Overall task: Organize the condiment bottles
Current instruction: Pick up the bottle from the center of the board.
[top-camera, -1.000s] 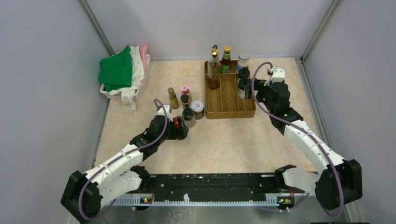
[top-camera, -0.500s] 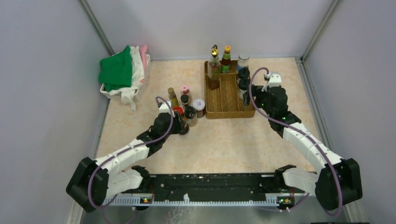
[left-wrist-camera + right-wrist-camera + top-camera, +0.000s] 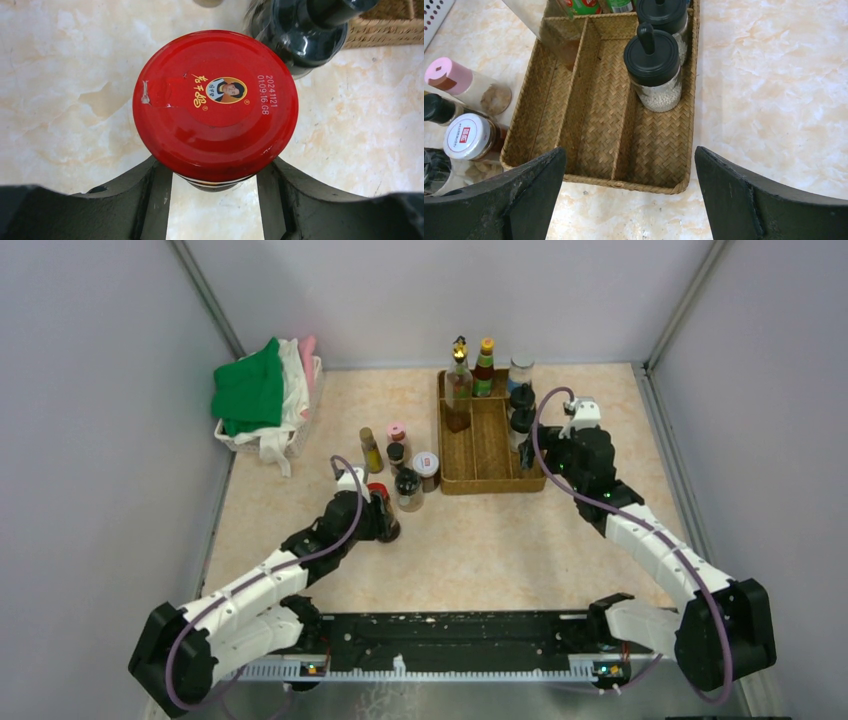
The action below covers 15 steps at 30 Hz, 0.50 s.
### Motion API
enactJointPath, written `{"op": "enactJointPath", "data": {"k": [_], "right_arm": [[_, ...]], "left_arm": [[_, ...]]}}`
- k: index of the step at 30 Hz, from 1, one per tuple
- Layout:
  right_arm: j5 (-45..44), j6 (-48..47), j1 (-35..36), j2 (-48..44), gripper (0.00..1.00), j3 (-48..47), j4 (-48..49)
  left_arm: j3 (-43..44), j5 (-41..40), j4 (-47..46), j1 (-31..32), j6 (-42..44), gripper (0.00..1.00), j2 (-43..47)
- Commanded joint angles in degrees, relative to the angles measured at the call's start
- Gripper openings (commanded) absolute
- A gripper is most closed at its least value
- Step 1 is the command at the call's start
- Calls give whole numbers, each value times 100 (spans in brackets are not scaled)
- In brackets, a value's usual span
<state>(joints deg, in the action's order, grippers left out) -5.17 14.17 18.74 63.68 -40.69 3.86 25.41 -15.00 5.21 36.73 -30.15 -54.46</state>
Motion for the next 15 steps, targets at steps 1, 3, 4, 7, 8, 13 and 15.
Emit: {"op": "enactJointPath", "data": {"k": [1,3,4,7,8,13,15], "right_arm": [[89,67,43,-146,99,58,227],[112,86,48,-157,99,61,217],[127,105,43,-167,99,73,227],[142,141,42,-180,99,96,245],[158,153,42,-181,99,108,251],[148,167,41,-191,99,148,255],[132,172,42,-181,99,141,252]], "left_arm": [[245,-141,292,85,-24,0,484],[328,-128,334,129,49,0,615],[355,-114,318,143,84,0,685],[351,44,63,181,306,0,821],[351,145,-68,185,379,0,834],[548,1062,-846,211,812,0,644],[818,1624,-988,231,921,0,368]]}}
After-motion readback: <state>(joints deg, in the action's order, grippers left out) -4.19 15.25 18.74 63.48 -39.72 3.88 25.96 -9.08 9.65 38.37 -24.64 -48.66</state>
